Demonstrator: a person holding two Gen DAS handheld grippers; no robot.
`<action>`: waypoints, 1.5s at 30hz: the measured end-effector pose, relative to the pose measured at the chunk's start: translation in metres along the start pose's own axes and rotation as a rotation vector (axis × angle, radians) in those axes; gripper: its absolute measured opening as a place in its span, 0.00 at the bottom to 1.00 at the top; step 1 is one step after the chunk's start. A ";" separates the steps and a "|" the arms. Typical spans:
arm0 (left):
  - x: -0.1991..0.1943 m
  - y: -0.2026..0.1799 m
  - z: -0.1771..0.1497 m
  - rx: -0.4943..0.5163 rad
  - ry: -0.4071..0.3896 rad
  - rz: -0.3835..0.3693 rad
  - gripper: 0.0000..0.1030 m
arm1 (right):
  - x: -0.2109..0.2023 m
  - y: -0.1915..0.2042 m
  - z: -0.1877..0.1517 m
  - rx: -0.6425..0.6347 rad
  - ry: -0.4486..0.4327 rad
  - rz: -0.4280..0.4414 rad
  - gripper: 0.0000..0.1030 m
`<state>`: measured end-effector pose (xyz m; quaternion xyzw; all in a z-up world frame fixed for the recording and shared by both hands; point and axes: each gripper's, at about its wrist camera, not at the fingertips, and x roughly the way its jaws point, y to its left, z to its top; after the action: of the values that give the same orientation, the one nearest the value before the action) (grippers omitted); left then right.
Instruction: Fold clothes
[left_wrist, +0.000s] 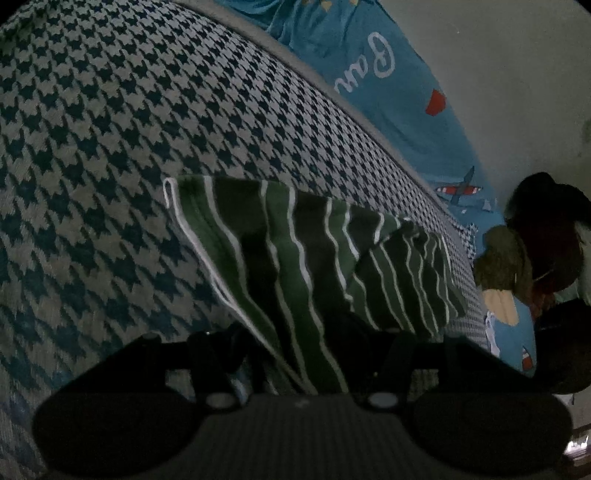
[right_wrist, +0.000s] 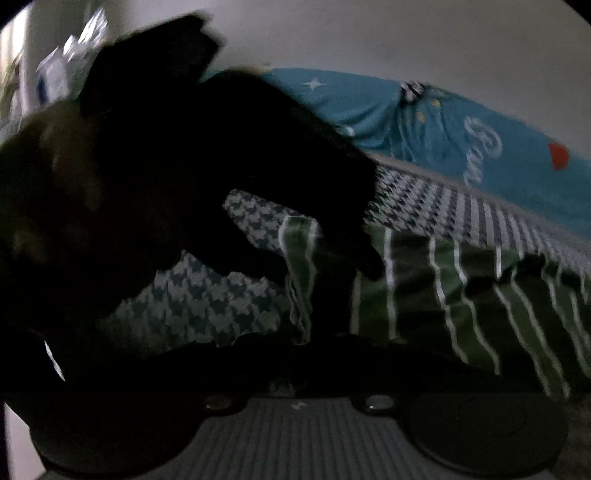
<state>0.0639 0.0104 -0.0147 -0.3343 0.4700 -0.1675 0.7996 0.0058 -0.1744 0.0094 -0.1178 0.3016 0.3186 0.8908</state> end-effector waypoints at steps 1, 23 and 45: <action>0.001 0.001 0.001 -0.002 -0.006 -0.001 0.55 | -0.001 -0.007 0.002 0.041 0.003 0.020 0.10; 0.020 0.007 0.030 -0.043 -0.132 0.054 0.20 | -0.003 -0.031 0.015 0.244 -0.004 0.146 0.10; -0.046 -0.007 0.037 0.104 -0.286 0.180 0.06 | 0.010 0.007 0.047 0.239 -0.028 0.262 0.10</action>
<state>0.0736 0.0457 0.0319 -0.2694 0.3701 -0.0699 0.8863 0.0292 -0.1451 0.0406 0.0339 0.3375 0.3956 0.8535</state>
